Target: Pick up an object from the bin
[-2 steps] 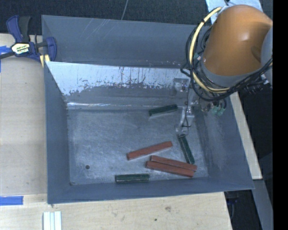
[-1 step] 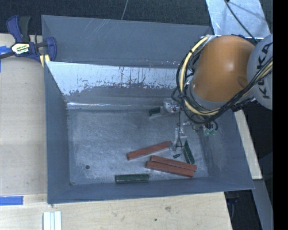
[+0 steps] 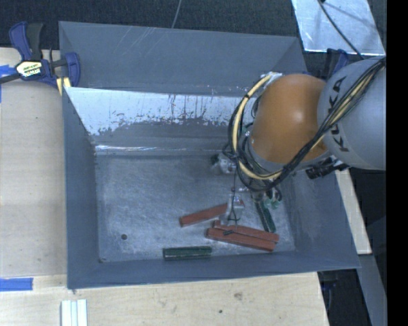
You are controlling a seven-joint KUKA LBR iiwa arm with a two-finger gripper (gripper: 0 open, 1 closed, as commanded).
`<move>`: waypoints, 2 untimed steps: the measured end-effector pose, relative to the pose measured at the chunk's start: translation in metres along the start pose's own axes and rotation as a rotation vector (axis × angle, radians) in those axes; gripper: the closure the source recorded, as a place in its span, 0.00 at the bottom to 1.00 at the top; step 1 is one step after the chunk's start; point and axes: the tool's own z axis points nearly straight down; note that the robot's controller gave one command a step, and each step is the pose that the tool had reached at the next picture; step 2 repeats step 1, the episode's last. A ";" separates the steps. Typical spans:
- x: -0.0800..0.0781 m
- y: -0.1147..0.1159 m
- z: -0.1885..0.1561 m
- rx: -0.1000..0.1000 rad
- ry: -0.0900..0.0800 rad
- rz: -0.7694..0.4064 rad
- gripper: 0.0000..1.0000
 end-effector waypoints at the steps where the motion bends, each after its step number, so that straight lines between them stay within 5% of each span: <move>1: -0.006 -0.005 0.036 -0.001 -0.008 0.024 0.00; 2: -0.006 -0.005 0.036 -0.001 -0.008 0.024 0.00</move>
Offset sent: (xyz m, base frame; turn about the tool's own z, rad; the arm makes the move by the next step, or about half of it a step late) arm 0.0082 0.0059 -0.0726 -0.0054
